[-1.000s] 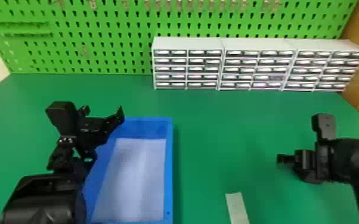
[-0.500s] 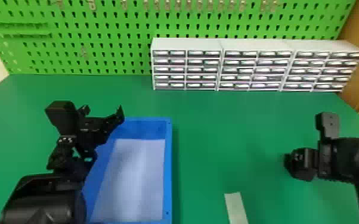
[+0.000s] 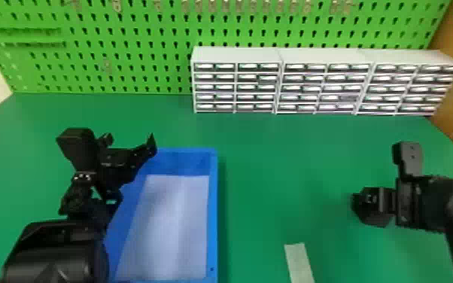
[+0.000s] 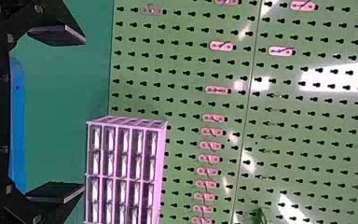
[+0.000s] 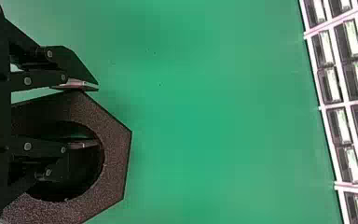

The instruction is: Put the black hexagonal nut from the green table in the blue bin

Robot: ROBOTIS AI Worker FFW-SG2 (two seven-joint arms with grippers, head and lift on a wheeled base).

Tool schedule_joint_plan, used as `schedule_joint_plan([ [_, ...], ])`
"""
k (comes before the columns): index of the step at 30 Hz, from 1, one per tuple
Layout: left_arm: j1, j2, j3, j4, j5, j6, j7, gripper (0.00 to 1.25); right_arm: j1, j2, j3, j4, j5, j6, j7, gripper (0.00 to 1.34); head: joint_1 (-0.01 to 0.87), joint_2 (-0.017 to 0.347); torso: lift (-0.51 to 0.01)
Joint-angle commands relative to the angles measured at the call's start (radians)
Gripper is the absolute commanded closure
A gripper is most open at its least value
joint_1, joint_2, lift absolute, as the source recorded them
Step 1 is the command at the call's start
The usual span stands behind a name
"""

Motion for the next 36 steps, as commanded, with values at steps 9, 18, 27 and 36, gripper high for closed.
schedule_joint_plan([
  [9,0.000,-0.003,0.001,0.000,-0.002,0.000,0.000,0.17,-0.001,-0.001,0.003,-0.095,-0.024,0.000,0.000,0.88,0.686,0.051,-0.097],
  [18,-0.001,-0.003,-0.002,0.000,-0.002,0.000,0.000,0.17,-0.004,-0.001,0.012,-0.146,-0.041,-0.015,0.000,0.89,0.686,0.051,-0.097],
  [27,-0.001,-0.003,-0.002,0.000,-0.003,0.000,0.001,0.17,-0.003,-0.020,0.067,-0.186,-0.173,-0.137,0.000,0.89,0.686,0.051,-0.097],
  [36,-0.001,-0.003,-0.008,0.000,-0.003,0.000,0.000,0.17,-0.004,-0.017,0.099,-0.250,-0.219,-0.181,0.000,0.92,0.686,0.051,-0.097],
])
